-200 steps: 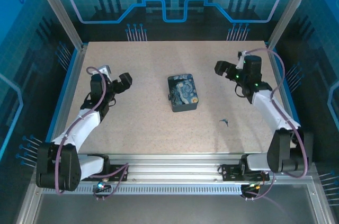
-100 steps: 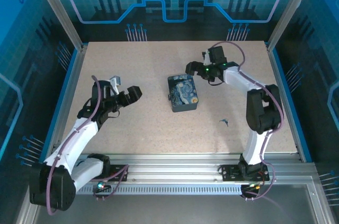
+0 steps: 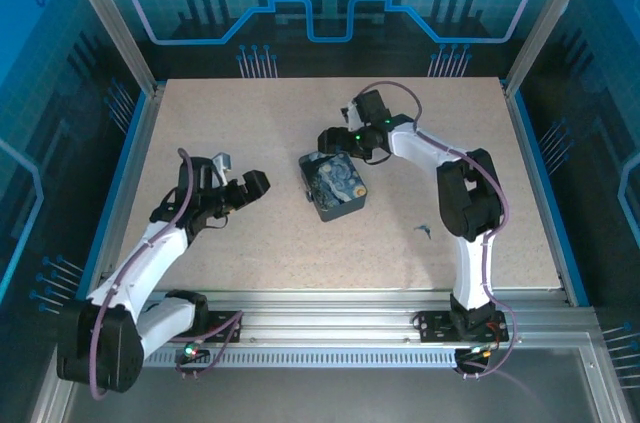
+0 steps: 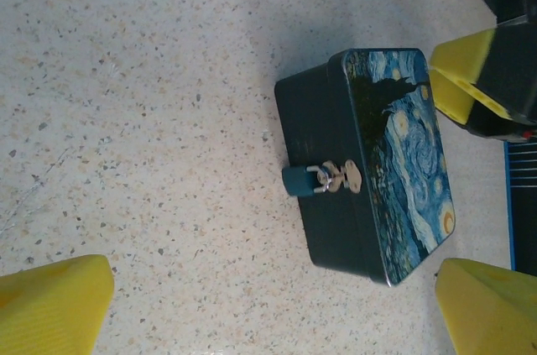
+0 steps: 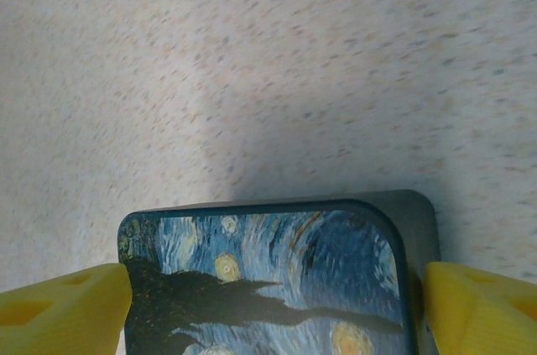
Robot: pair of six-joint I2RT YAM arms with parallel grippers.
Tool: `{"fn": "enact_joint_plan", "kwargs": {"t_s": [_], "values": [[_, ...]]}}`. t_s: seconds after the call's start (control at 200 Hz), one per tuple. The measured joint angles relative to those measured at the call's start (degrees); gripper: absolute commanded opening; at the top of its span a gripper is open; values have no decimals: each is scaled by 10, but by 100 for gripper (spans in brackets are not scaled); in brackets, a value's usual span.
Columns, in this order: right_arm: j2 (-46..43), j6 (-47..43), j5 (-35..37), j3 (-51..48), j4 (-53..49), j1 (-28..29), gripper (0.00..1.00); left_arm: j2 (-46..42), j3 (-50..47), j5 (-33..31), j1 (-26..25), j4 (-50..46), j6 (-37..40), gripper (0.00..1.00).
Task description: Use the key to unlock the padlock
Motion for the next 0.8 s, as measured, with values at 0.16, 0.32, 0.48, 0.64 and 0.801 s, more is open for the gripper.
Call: {"fn": "enact_joint_plan", "kwargs": {"t_s": [0.16, 0.32, 0.48, 0.64, 0.801], "values": [[-5, -32, 12, 12, -32, 17, 95, 69, 35, 11, -1, 0, -3, 99], [-67, -33, 58, -33, -56, 12, 97, 151, 124, 25, -10, 0, 6, 99], [-189, -5, 107, -123, -66, 9, 97, 249, 239, 43, -15, -7, 32, 99], [-298, 45, 118, -243, -51, 10, 96, 367, 355, 71, -22, -27, 58, 99], [-340, 100, 115, -355, -26, 28, 95, 476, 454, 99, -41, -62, 86, 97]]}}
